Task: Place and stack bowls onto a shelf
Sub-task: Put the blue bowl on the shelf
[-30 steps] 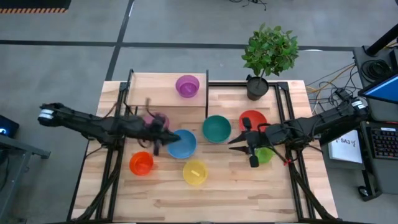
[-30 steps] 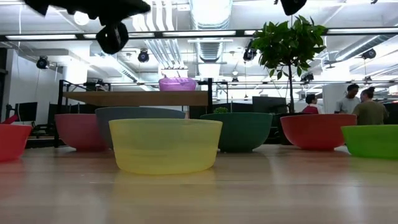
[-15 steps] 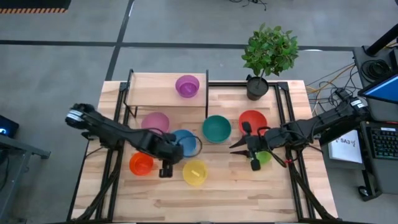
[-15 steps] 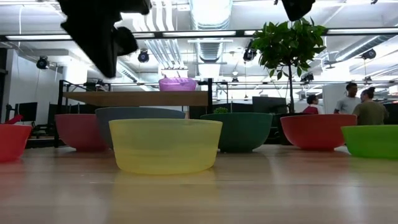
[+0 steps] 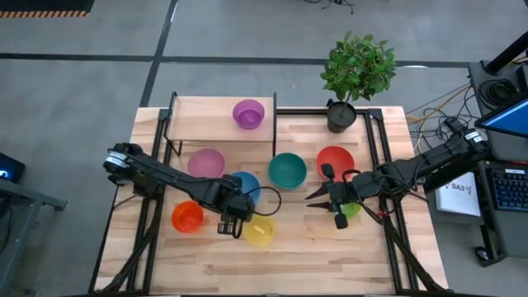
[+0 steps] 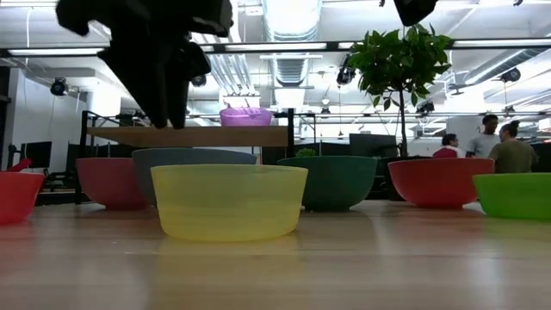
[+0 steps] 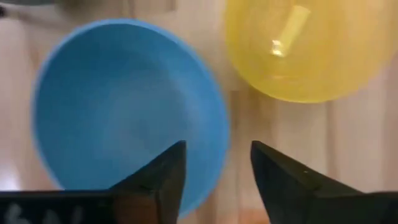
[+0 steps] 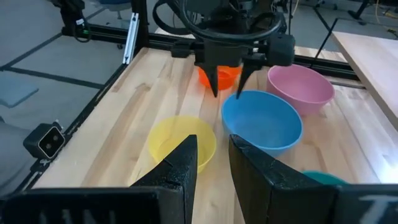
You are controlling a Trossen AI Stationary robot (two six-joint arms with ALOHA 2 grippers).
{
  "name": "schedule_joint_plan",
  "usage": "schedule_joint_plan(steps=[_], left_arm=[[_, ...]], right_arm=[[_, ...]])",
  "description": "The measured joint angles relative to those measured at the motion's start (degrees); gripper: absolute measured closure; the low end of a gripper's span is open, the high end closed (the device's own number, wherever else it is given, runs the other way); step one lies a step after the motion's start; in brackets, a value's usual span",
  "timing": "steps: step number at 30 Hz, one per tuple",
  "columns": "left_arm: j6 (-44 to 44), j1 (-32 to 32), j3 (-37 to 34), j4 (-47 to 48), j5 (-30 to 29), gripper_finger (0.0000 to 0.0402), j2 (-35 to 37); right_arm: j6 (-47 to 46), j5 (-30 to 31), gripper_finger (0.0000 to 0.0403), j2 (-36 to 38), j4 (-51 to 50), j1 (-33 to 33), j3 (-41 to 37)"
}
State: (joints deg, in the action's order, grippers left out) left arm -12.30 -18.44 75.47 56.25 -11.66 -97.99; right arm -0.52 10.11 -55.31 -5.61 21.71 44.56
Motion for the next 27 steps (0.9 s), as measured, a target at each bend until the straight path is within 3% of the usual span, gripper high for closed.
schedule_joint_plan(steps=[5, 14, 22, 27], left_arm=[[-0.19, -0.02, -1.93, -1.56, -0.42, 0.0205, 0.01], [0.45, -0.04, -6.96, -10.31, -0.24, 0.0223, -0.29], [0.16, -0.05, -10.48, -13.28, 0.30, 0.0265, -0.30], [0.21, -0.26, -10.57, -13.09, 0.28, 0.0320, -0.32]], right_arm=[[0.01, -0.01, 0.0321, 0.00, -0.06, 0.74, 0.00], [-0.10, 0.00, 0.0321, 0.02, -0.19, 0.80, 0.00], [-0.41, 0.02, 0.0321, 0.02, -0.17, 0.80, 0.00], [-0.11, 0.37, 0.0321, 0.02, -0.08, 0.77, 0.00]])
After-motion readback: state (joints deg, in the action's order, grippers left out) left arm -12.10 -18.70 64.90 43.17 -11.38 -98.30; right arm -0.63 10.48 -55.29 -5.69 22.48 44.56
